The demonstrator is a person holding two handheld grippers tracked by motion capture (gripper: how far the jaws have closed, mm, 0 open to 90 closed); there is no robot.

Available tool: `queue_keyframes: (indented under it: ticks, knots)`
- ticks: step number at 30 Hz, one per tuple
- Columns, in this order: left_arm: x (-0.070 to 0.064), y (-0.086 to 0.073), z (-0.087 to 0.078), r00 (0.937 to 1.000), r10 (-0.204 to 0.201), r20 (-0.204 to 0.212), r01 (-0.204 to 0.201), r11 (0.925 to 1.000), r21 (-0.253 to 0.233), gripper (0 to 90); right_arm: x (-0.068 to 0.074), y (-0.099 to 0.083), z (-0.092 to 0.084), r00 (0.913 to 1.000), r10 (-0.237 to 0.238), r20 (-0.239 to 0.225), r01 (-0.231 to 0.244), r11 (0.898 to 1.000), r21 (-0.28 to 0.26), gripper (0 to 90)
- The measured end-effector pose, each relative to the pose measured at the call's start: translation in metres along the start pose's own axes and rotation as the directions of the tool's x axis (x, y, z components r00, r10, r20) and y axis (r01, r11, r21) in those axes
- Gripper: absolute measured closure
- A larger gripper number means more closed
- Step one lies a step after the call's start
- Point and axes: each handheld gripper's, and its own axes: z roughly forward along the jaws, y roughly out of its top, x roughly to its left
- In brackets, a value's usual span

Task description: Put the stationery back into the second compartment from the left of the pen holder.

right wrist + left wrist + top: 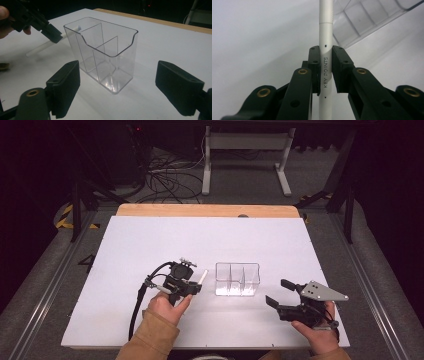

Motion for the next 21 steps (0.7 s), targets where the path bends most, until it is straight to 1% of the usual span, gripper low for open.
queue_keyframes:
  ticks: [4,5,6,7,8,9,10,12,15,16,17,21]
  knots:
    - [0.001,0.0,-0.009,0.9997,0.025,0.009,-0.024,0.9976,-0.064,78.7,-0.001,-0.001,0.0,1.0,-0.007,0.001,0.007,1.0,0.002,20.4]
    - [0.001,0.0,-0.011,0.9994,0.035,0.004,-0.035,0.9965,-0.076,78.7,-0.001,-0.001,0.001,1.0,-0.005,0.001,0.005,1.0,0.004,20.4]
    - [0.001,0.0,-0.012,0.9995,0.031,0.011,-0.03,0.9953,-0.092,78.7,-0.001,-0.001,0.001,1.0,-0.005,0.002,0.005,1.0,0.01,20.8]
    - [0.002,0.0,-0.014,0.9992,0.036,0.016,-0.034,0.9934,-0.11,78.7,-0.001,-0.001,0.001,1.0,-0.004,0.0,0.004,1.0,0.017,21.4]
    - [0.002,-0.001,-0.016,0.9992,0.033,0.02,-0.03,0.9915,-0.127,78.7,-0.001,-0.001,0.001,1.0,-0.005,0.0,0.005,1.0,0.022,21.5]
    - [0.003,-0.001,-0.018,0.9988,0.046,0.019,-0.043,0.9887,-0.144,78.7,-0.001,-0.001,0.001,1.0,-0.008,0.0,0.008,1.0,0.026,21.5]
    - [0.003,-0.002,-0.02,0.9986,0.046,0.025,-0.042,0.9863,-0.16,78.7,-0.001,-0.001,0.001,1.0,-0.009,-0.001,0.009,1.0,0.027,21.5]
    - [0.003,-0.002,-0.024,0.9971,0.071,0.027,-0.064,0.9771,-0.203,78.7,-0.001,-0.001,0.002,1.0,-0.008,-0.003,0.008,1.0,0.028,21.5]
    - [0.003,-0.004,-0.03,0.9952,0.091,0.034,-0.08,0.9636,-0.255,78.8,-0.001,-0.002,0.002,0.9999,-0.01,-0.003,0.01,1.0,0.029,21.5]
    - [0.004,-0.004,-0.031,0.9947,0.094,0.043,-0.079,0.9588,-0.273,78.8,-0.001,-0.002,0.002,0.9999,-0.011,-0.002,0.011,0.999,0.03,21.5]
    - [0.004,-0.004,-0.033,0.9939,0.09,0.064,-0.068,0.9556,-0.287,78.7,-0.001,-0.002,0.002,0.9999,-0.01,-0.001,0.01,0.999,0.032,21.5]
    - [0.005,-0.005,-0.038,0.9898,0.108,0.093,-0.07,0.9377,-0.34,78.8,-0.001,-0.002,0.003,0.9999,-0.016,-0.003,0.016,0.999,0.033,21.5]
